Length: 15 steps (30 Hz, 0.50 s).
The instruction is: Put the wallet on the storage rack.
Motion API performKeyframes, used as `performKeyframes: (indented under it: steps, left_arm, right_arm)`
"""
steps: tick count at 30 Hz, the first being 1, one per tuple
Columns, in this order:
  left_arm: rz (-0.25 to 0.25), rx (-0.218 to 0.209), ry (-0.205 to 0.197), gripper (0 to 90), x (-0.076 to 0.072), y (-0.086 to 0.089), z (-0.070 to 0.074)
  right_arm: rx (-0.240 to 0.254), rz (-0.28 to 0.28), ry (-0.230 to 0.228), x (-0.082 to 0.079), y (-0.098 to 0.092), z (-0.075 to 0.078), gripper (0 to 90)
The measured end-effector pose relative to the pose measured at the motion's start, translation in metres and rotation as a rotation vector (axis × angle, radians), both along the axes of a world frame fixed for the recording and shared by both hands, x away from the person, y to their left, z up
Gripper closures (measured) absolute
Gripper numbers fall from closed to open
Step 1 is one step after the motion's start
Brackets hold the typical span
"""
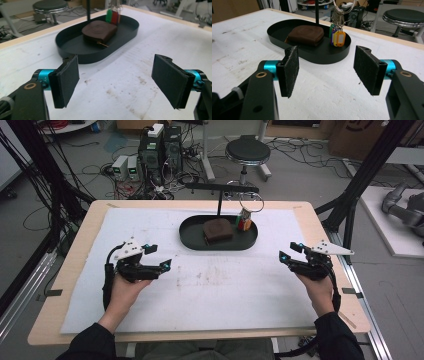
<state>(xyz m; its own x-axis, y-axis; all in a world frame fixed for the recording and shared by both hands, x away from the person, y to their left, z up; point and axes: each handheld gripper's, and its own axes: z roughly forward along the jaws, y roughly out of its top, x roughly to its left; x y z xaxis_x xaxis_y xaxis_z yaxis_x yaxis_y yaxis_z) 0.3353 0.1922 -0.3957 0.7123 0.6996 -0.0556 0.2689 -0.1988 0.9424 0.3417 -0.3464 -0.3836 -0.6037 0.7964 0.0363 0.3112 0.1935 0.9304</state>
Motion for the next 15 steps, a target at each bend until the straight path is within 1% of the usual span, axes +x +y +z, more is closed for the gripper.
performKeyframes:
  steps: [1,3,5,6,12,14,15]
  left_arm:
    - [0.009,-0.004,0.001,22.1,0.0,0.003,-0.003]
    - [0.025,0.016,0.0,22.1,0.001,0.007,-0.007]
    - [0.038,0.002,0.009,22.1,0.002,0.012,-0.009]
    - [0.043,-0.011,0.009,22.1,0.002,0.014,-0.01]
    - [0.071,-0.009,-0.023,22.1,0.001,0.021,-0.007]
    - [0.074,-0.017,-0.024,22.1,0.001,0.023,-0.007]
    - [0.075,-0.013,-0.022,22.2,0.001,0.024,-0.007]
  right_arm:
    - [-0.002,-0.001,-0.003,0.0,-0.001,0.0,38.1]
    - [-0.005,-0.01,-0.003,0.0,-0.003,-0.001,37.9]
    - [-0.004,-0.014,0.0,0.0,-0.004,-0.001,37.8]
    - [-0.003,-0.018,0.003,0.0,-0.004,-0.001,37.7]
    - [-0.016,-0.024,0.01,-0.001,-0.004,-0.002,37.4]
    - [-0.021,-0.022,0.005,-0.001,-0.004,-0.002,37.4]
    - [-0.024,-0.024,0.004,-0.001,-0.004,-0.002,37.4]
